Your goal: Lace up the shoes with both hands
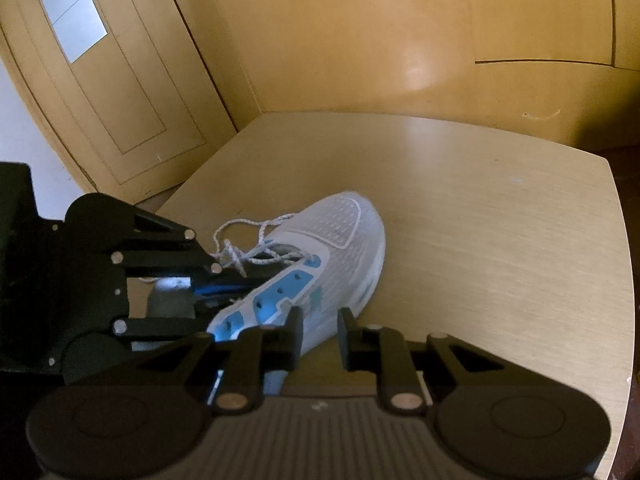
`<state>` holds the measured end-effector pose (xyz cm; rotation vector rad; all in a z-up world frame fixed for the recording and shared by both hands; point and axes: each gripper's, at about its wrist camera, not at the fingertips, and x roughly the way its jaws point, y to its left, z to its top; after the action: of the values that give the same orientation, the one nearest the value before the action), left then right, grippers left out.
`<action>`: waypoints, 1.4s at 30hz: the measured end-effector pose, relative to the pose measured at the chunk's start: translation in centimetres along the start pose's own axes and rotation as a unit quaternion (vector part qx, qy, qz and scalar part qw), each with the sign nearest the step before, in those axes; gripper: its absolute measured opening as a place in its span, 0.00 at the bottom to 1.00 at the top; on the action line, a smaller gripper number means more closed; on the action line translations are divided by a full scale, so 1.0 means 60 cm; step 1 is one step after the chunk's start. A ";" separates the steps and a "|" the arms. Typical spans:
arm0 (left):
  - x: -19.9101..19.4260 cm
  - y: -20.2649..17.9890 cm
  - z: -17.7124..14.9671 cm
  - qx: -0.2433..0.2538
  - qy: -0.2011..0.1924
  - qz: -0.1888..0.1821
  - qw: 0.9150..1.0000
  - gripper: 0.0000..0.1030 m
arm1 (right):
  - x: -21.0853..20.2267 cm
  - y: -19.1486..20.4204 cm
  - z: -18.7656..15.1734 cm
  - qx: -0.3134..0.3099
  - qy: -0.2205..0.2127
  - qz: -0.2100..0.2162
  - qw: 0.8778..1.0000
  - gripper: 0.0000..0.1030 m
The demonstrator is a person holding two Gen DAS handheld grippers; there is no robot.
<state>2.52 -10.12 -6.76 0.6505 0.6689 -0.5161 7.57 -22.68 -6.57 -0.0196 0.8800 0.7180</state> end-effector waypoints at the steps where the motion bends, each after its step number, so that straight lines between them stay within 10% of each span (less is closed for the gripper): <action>1: 0.001 0.000 0.001 0.000 0.001 0.000 1.000 0.01 | 0.000 0.000 0.000 -0.001 0.000 0.000 1.000 0.19; 42: 0.004 -0.012 0.001 -0.013 0.012 0.006 1.000 0.01 | 0.001 0.007 0.000 -0.007 0.002 0.008 1.000 0.19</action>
<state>2.24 -10.71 -7.18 0.6373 0.6928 -0.4885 7.31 -22.33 -6.49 -0.0263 0.8803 0.7382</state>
